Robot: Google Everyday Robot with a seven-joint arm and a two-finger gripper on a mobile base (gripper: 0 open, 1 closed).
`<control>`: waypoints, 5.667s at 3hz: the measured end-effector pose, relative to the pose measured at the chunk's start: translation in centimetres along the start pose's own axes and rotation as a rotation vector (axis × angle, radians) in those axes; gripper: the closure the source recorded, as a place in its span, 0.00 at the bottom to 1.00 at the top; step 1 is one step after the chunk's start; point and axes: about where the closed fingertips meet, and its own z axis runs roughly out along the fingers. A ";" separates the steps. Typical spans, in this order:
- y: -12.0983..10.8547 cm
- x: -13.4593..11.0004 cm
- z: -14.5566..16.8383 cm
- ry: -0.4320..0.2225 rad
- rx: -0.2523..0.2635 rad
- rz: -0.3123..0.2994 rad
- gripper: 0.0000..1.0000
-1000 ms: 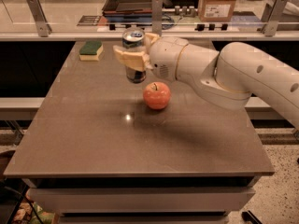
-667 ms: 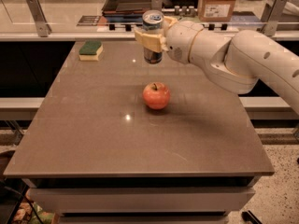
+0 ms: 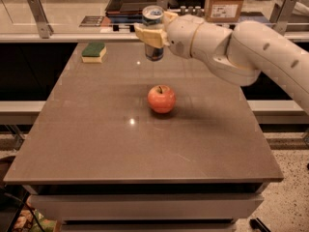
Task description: Move redbull can near sponge
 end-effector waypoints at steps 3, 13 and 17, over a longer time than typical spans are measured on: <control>-3.7 1.0 11.0 0.129 -0.213 0.078 1.00; -2.1 11.6 20.2 0.034 -0.213 0.173 1.00; -1.5 12.1 20.2 0.065 -0.221 0.176 0.59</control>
Offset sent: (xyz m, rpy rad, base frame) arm 0.1211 0.0712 0.0029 -0.1423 0.2072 0.2025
